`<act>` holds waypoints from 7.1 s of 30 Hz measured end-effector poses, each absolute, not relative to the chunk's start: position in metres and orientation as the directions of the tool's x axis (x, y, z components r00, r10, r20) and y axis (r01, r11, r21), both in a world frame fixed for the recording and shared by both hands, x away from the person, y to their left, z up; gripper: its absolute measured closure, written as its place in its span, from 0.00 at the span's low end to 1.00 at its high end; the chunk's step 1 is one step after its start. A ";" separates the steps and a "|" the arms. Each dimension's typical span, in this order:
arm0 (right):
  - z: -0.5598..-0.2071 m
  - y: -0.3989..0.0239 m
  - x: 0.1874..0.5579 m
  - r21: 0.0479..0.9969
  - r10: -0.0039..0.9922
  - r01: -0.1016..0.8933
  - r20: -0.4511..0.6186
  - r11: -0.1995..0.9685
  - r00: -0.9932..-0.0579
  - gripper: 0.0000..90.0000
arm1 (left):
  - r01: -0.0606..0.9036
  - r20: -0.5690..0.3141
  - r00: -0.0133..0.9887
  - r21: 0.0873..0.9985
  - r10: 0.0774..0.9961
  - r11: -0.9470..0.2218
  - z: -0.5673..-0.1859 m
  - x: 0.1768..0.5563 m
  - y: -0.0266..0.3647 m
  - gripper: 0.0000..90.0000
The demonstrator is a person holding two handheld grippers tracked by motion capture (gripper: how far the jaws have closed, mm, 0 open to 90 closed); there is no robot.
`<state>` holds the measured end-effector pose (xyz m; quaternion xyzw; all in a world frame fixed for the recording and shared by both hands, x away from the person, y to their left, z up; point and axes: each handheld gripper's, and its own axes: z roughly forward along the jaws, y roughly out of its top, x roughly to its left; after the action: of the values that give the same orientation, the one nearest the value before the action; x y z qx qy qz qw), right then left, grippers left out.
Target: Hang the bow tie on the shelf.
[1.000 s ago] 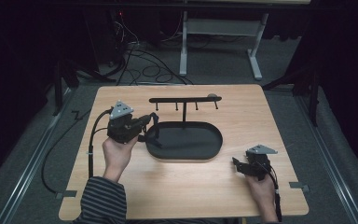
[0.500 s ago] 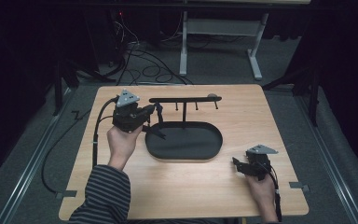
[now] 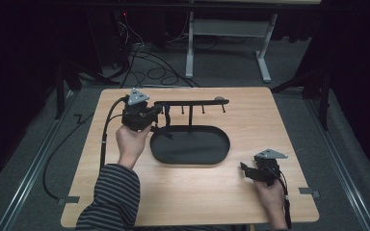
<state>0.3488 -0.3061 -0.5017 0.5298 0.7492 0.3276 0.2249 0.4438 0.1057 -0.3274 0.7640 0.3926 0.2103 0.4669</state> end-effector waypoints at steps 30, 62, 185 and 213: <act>-0.502 -0.306 0.349 0.729 0.941 0.647 0.010 0.224 -0.337 0.39 | 0.427 -0.033 0.586 0.862 0.810 -0.274 -0.337 0.452 0.105 0.97; -0.502 -0.306 0.349 0.728 0.941 0.647 0.009 0.226 -0.339 0.39 | 0.460 -0.074 0.584 0.851 0.809 -0.254 -0.335 0.454 0.112 0.75; -0.502 -0.304 0.348 0.726 0.942 0.646 -0.007 0.236 -0.337 0.39 | 0.514 -0.168 0.483 0.849 0.860 -0.123 -0.373 0.343 0.215 0.57; -0.502 -0.304 0.348 0.726 0.942 0.646 -0.008 0.237 -0.337 0.39 | 0.553 -0.190 0.463 0.825 0.866 -0.115 -0.397 0.334 0.219 0.57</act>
<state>0.3485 -0.3041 -0.5018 0.5278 0.7519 0.3209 0.2305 0.3337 0.2195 -0.3969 0.7263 0.4883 0.1731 0.4518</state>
